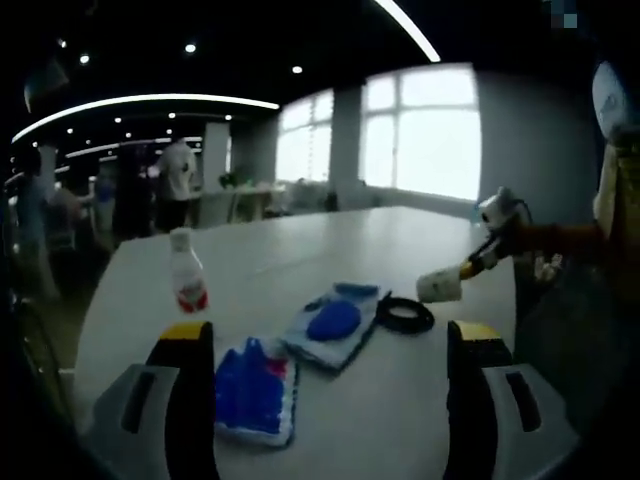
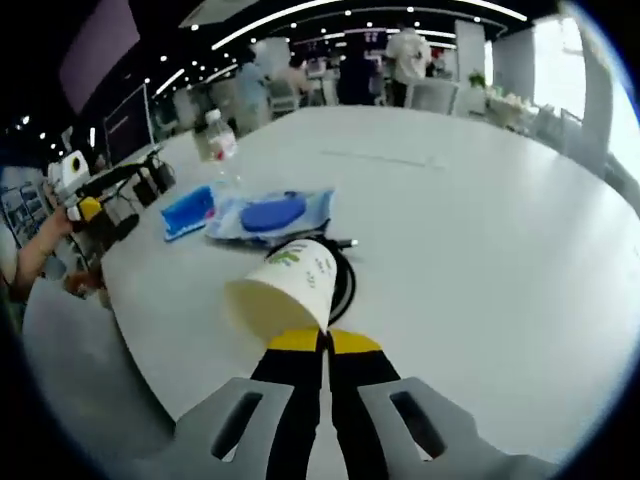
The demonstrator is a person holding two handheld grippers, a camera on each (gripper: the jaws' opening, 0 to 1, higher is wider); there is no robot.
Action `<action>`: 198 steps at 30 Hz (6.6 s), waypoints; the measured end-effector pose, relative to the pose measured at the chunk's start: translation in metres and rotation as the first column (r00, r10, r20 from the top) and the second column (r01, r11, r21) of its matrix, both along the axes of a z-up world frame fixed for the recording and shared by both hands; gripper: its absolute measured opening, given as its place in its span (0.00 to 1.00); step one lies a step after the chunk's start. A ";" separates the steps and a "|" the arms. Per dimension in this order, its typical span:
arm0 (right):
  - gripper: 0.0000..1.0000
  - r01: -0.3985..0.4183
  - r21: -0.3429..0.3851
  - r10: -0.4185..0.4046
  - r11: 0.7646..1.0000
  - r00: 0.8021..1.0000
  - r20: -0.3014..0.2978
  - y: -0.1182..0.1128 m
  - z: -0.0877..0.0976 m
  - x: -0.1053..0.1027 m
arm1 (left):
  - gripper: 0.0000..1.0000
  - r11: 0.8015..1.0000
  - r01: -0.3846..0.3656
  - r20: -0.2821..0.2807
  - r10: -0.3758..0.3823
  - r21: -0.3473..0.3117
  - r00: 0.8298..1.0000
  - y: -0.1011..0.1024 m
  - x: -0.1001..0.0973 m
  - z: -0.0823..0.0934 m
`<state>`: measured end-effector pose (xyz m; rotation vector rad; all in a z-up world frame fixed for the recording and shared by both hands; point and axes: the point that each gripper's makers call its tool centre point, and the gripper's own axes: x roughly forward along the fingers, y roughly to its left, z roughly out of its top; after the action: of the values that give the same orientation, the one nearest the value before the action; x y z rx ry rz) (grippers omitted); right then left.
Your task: Arrange the tabletop items into an orderly group along one side of the table until the central work area is clear of visible clutter.
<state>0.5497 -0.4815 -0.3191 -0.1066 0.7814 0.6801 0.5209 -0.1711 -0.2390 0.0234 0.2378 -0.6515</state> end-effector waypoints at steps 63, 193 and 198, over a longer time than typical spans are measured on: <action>0.02 -0.141 0.220 0.228 0.965 0.868 -0.441 0.121 0.038 -0.085 | 0.66 0.740 0.466 0.095 -0.574 0.485 0.813 -0.147 -0.041 -0.018; 0.99 -0.135 0.159 0.126 0.978 0.990 0.068 0.058 0.035 -0.017 | 0.39 0.983 -0.181 0.086 0.178 0.022 0.980 -0.025 0.145 -0.018; 0.99 -0.149 0.146 0.143 0.978 0.988 0.052 0.061 0.026 -0.018 | 0.39 0.976 -0.216 0.071 0.215 0.005 0.974 -0.020 0.162 -0.030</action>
<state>0.5317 -0.4206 -0.2936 -0.0412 0.6849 0.8715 0.6833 -0.1914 -0.2691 0.0319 0.1734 -0.4324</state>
